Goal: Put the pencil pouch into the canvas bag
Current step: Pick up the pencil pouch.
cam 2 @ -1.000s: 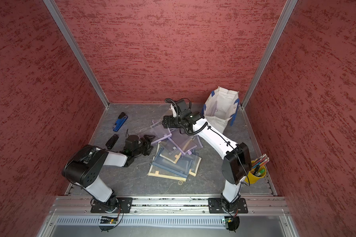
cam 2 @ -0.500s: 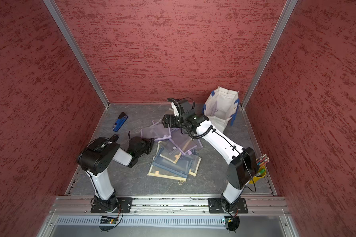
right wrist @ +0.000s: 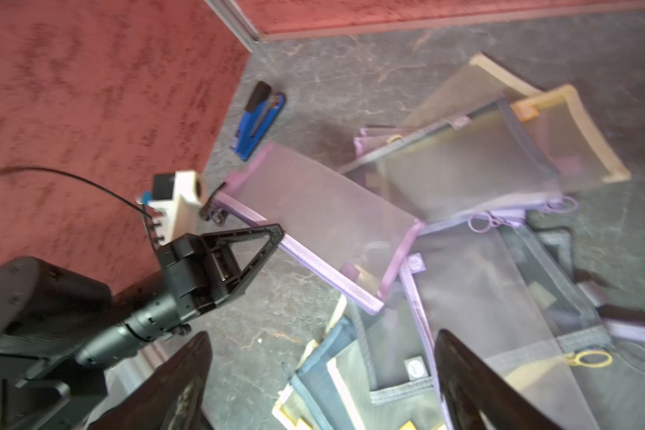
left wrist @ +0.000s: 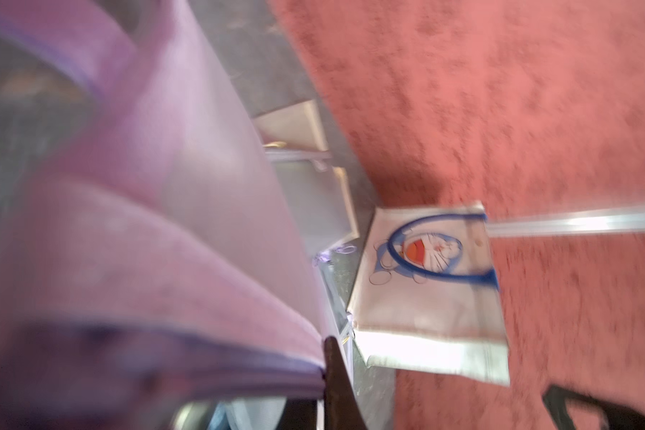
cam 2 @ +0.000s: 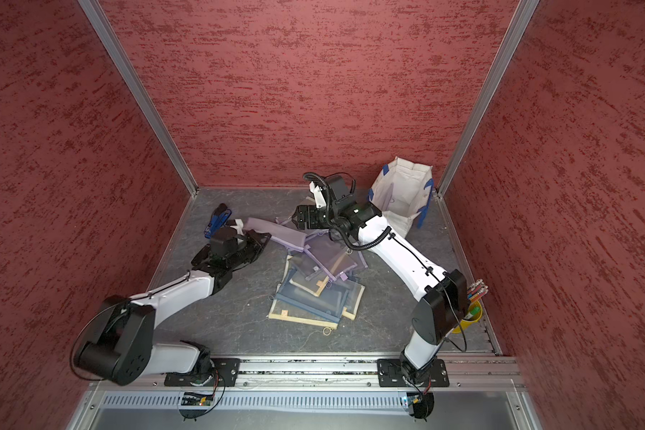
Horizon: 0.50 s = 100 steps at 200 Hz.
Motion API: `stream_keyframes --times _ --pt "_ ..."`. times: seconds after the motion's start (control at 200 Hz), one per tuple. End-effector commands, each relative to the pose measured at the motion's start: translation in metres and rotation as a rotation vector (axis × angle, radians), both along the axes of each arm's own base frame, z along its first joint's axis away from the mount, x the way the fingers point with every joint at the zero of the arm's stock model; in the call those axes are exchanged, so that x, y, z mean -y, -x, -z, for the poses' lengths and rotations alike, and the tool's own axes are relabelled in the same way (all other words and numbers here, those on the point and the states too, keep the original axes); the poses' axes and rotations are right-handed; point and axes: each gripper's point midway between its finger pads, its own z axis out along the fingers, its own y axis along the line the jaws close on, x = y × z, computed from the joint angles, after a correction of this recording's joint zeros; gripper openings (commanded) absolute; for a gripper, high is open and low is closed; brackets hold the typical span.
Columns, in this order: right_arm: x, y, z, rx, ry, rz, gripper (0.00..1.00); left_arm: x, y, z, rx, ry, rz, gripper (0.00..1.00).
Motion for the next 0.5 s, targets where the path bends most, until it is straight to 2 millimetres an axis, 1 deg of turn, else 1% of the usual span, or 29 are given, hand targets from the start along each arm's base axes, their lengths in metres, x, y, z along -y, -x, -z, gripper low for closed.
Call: stream_keyframes --times 0.0,0.065,0.11,0.145,0.225,0.286,0.381,0.496 --pt "-0.001 0.028 -0.051 0.06 -0.073 -0.124 0.94 0.015 0.04 -0.025 0.12 -0.135 0.287 0.0" --pt "-0.001 0.04 -0.07 0.088 -0.106 -0.181 0.95 0.022 0.058 -0.061 0.244 -0.096 0.406 0.0" --pt "0.0 0.049 -0.081 0.104 -0.13 -0.216 0.95 0.027 0.07 -0.082 0.304 -0.08 0.489 0.0" --pt "0.002 0.055 -0.09 0.114 -0.154 -0.24 0.96 0.031 0.08 -0.096 0.339 -0.073 0.551 0.0" --pt "0.008 0.066 -0.1 0.121 -0.187 -0.284 0.96 0.038 0.098 -0.121 0.403 -0.05 0.656 0.0" --pt "0.011 0.072 -0.101 0.123 -0.19 -0.307 0.96 0.043 0.11 -0.137 0.443 -0.03 0.72 0.0" --pt "0.012 0.081 -0.095 0.097 -0.194 -0.343 0.96 0.051 0.128 -0.156 0.482 -0.03 0.813 0.0" --pt "0.015 0.08 -0.087 0.075 -0.192 -0.337 0.96 0.057 0.143 -0.175 0.521 -0.034 0.882 0.0"
